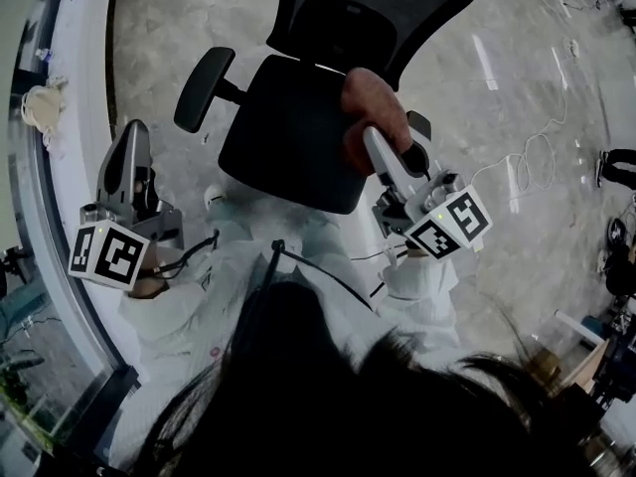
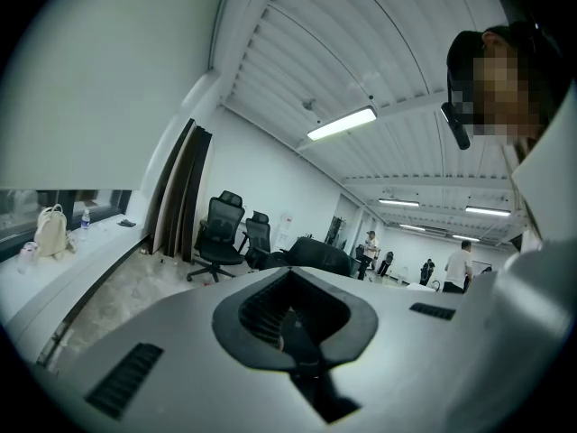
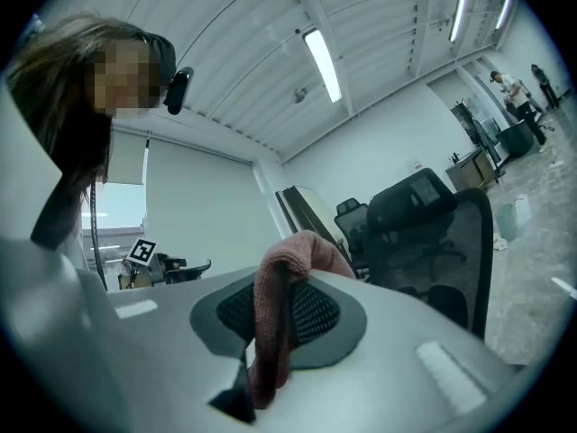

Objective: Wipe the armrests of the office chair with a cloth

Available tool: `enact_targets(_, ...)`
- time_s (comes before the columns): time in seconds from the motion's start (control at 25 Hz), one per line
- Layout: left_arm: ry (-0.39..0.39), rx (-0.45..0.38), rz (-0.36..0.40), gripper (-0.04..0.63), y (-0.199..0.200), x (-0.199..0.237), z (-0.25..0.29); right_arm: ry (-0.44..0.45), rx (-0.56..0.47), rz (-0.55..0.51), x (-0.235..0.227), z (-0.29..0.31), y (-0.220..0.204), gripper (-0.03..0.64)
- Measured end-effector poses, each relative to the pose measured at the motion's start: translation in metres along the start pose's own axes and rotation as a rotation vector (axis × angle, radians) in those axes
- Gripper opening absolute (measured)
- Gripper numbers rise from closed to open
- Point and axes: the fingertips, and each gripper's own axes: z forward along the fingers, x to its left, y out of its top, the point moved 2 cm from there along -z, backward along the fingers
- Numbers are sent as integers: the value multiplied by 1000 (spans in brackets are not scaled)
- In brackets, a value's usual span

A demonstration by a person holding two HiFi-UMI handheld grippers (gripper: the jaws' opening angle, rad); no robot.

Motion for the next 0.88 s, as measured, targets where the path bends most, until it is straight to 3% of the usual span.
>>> enact_targets(0.24, -92, 34, 18, 3, 17, 88, 19, -83, -22, -15, 34, 76, -32, 44)
enact_targets(0.56, -384, 164, 119, 3, 63, 203, 87, -298, -121, 37, 88, 206, -79, 46)
enact_targets(0.76, -507, 215, 182, 3, 89, 219, 120, -387, -106, 79, 93, 265, -99, 44)
enact_targets(0.88, -539, 243, 187, 3, 91, 240, 138, -423, -54, 111, 86, 300, -123, 45)
